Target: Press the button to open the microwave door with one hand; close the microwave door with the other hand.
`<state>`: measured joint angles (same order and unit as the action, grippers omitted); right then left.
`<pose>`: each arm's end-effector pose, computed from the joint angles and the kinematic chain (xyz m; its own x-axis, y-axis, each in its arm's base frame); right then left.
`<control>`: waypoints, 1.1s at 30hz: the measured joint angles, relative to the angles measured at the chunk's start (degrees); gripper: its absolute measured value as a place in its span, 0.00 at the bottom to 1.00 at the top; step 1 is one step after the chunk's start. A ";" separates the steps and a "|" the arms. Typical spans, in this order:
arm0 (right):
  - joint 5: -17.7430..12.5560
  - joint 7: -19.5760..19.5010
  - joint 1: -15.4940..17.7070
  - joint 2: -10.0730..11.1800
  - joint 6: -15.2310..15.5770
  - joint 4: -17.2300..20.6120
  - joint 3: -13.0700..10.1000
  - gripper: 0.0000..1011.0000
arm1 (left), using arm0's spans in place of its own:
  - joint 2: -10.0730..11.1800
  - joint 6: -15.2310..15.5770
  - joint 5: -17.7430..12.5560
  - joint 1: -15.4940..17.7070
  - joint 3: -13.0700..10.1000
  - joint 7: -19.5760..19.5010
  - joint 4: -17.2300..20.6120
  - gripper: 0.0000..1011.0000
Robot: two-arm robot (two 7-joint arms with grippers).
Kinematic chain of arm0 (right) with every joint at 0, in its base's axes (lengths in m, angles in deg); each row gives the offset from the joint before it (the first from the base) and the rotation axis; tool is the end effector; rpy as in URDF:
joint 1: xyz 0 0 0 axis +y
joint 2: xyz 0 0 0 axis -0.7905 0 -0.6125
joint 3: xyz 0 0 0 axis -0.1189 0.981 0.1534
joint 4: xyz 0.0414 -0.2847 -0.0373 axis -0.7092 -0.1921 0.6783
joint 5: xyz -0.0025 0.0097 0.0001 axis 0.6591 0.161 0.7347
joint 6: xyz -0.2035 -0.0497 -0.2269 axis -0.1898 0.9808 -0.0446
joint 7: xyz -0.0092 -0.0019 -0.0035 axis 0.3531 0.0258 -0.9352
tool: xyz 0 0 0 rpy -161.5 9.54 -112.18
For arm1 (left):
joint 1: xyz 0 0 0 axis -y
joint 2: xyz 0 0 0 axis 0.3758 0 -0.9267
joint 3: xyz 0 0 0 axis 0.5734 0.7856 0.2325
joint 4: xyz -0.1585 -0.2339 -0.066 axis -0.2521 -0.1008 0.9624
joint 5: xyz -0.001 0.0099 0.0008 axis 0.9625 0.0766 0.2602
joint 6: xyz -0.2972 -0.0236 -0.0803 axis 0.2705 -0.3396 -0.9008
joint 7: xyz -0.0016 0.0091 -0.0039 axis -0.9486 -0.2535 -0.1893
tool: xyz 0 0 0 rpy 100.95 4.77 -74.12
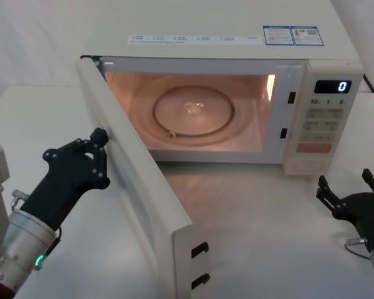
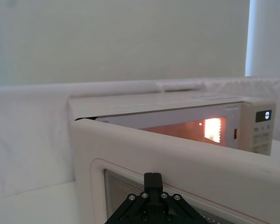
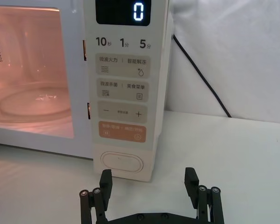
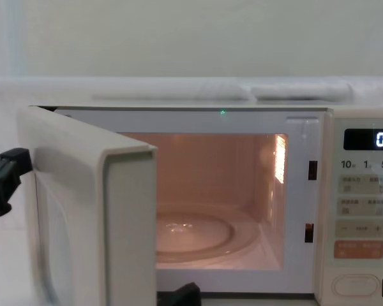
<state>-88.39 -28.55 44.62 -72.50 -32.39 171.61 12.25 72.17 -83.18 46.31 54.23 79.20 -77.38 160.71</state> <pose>0.2918 -0.0089 -0.3218 0.1906 -0.9805 0.0467 0.9814 0.1914 0.0131 0.2590 0.0537 -0.2338 0.4165 0.9084 0.0378 -0.8878 0.4153 -0.1983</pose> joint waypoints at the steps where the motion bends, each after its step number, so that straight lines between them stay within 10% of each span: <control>1: 0.00 0.00 0.00 0.00 0.00 0.00 0.00 0.99 | 0.06 0.07 0.11 0.03 -0.10 -0.14 0.00 0.00; 33: 0.00 0.00 0.00 0.00 0.00 0.00 0.00 0.99 | 2.70 2.68 0.47 11.57 -9.13 -3.84 -5.32 0.00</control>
<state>-88.39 -28.55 44.63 -72.49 -32.39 171.61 12.25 74.87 -80.50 46.78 65.79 70.07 -81.22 155.40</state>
